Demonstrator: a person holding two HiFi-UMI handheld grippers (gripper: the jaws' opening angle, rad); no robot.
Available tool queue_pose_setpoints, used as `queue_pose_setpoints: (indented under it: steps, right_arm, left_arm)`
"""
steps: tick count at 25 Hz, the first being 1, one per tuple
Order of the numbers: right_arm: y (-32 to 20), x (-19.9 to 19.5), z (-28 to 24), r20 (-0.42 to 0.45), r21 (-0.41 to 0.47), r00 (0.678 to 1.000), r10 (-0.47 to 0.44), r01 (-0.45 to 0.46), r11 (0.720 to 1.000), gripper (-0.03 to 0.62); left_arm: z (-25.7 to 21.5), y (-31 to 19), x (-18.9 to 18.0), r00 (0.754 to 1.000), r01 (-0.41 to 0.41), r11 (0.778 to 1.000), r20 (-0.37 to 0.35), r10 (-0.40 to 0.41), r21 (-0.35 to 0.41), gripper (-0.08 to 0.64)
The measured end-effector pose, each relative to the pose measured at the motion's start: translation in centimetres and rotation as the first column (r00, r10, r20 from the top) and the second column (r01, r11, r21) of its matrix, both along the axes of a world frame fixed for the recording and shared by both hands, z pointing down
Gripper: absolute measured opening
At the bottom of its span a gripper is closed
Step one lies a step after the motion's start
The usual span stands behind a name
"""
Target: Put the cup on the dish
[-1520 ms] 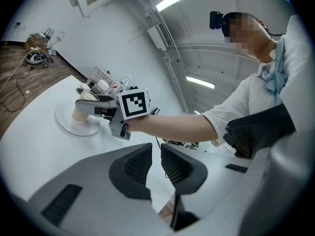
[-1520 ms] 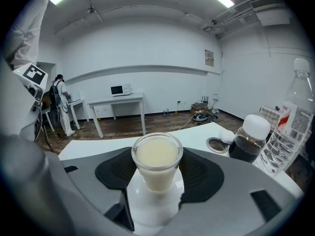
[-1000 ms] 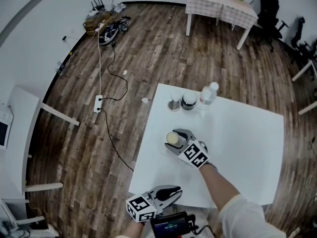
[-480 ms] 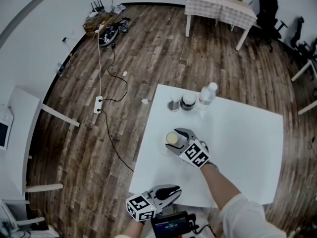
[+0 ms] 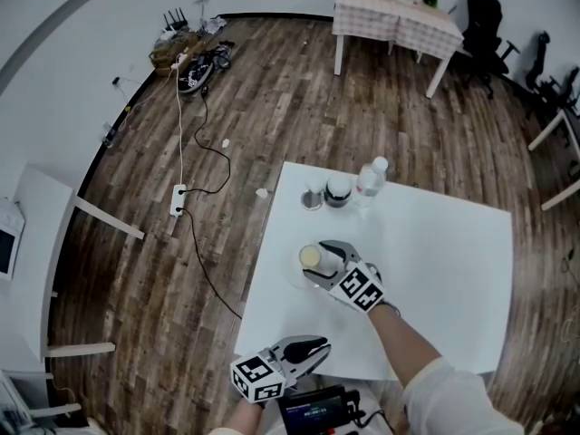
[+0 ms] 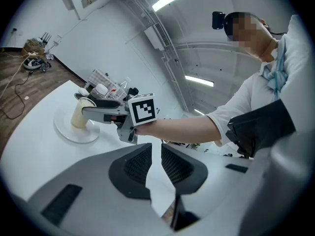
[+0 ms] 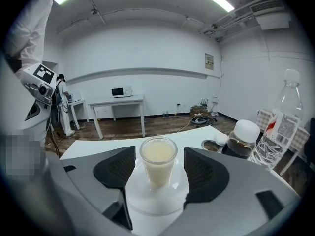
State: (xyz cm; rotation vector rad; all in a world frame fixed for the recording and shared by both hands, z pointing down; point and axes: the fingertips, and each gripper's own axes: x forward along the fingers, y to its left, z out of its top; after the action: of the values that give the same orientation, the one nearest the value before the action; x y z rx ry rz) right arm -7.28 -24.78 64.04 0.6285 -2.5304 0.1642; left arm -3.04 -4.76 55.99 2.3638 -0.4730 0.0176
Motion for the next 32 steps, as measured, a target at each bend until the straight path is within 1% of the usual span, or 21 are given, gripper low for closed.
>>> queue_pose_setpoints:
  steps: [6, 18, 32]
  right_arm:
    - [0.7, 1.0, -0.7, -0.009, 0.0, 1.0, 0.013, -0.013, 1.0, 0.308]
    - [3.0, 2.8, -3.6, 0.032, 0.003, 0.997, 0.066, -0.066, 0.998, 0.308]
    - [7.4, 7.0, -6.0, 0.07, 0.004, 0.988, 0.138, -0.138, 0.99, 0.308]
  left_arm:
    - [-1.1, -0.5, 0.0, 1.0, -0.002, 1.0, 0.01, 0.002, 0.024, 0.054]
    - [-2.8, -1.1, -0.4, 1.0, -0.004, 0.998, 0.014, 0.003, 0.063, 0.054]
    - [-5.6, -1.5, -0.5, 0.999, -0.017, 0.991, 0.036, 0.013, 0.135, 0.054]
